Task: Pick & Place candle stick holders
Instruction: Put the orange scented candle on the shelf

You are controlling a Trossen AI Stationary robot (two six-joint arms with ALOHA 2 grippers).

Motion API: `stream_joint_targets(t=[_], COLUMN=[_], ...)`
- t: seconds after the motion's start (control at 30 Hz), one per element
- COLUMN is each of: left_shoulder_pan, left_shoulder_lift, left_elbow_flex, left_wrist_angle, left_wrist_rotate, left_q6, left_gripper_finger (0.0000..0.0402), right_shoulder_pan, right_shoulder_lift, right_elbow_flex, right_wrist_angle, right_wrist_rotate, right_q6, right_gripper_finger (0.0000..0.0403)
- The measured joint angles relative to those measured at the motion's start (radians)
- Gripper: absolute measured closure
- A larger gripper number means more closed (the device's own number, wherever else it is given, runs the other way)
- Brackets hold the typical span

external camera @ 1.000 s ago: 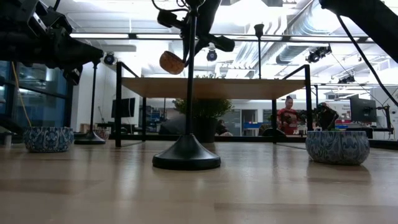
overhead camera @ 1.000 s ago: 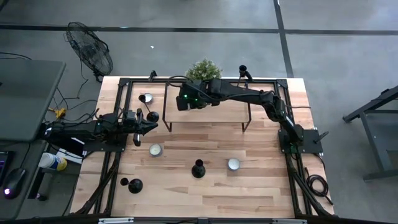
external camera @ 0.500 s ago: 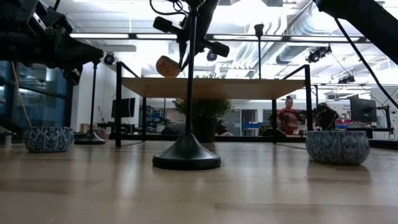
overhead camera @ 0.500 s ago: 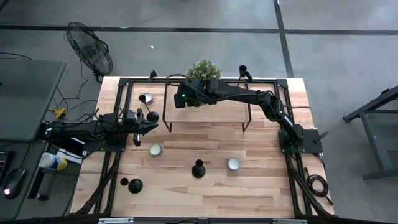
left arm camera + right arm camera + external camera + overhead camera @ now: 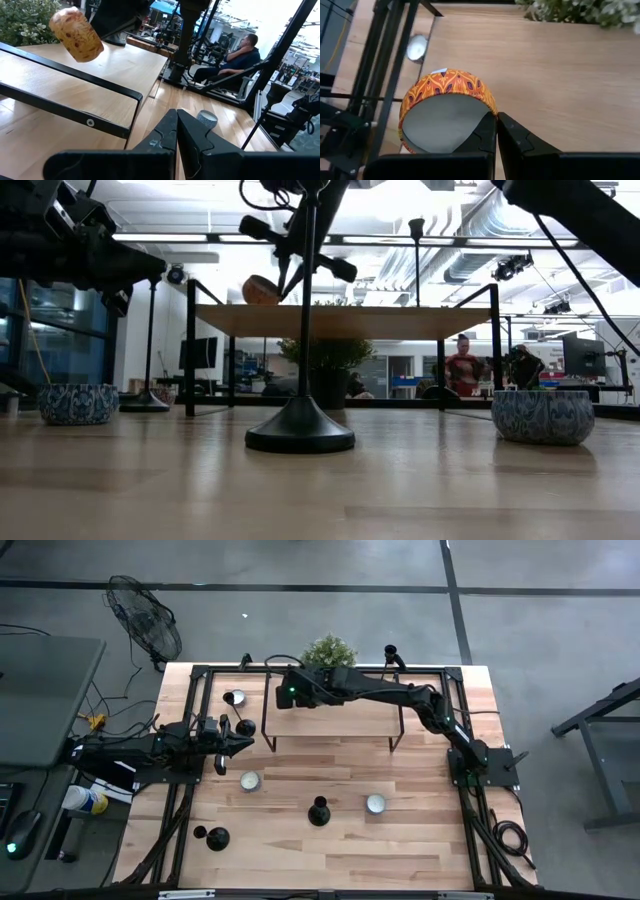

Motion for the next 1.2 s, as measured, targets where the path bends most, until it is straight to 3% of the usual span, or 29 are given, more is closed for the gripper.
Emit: stream_joint_targets(t=[1.2], left_shoulder_pan=[0.0], left_shoulder_lift=[0.0], left_elbow_flex=[0.0], left_wrist_angle=[0.0], left_wrist_rotate=[0.0], left_q6=[0.0], left_gripper_finger=[0.04], right_shoulder_pan=[-0.011], right_shoulder_lift=[0.012], right_elbow_flex=[0.0], right_wrist_angle=[-0.003], right_wrist_rotate=[-0.046], right_q6=[-0.022], right_gripper_finger=[0.0402])
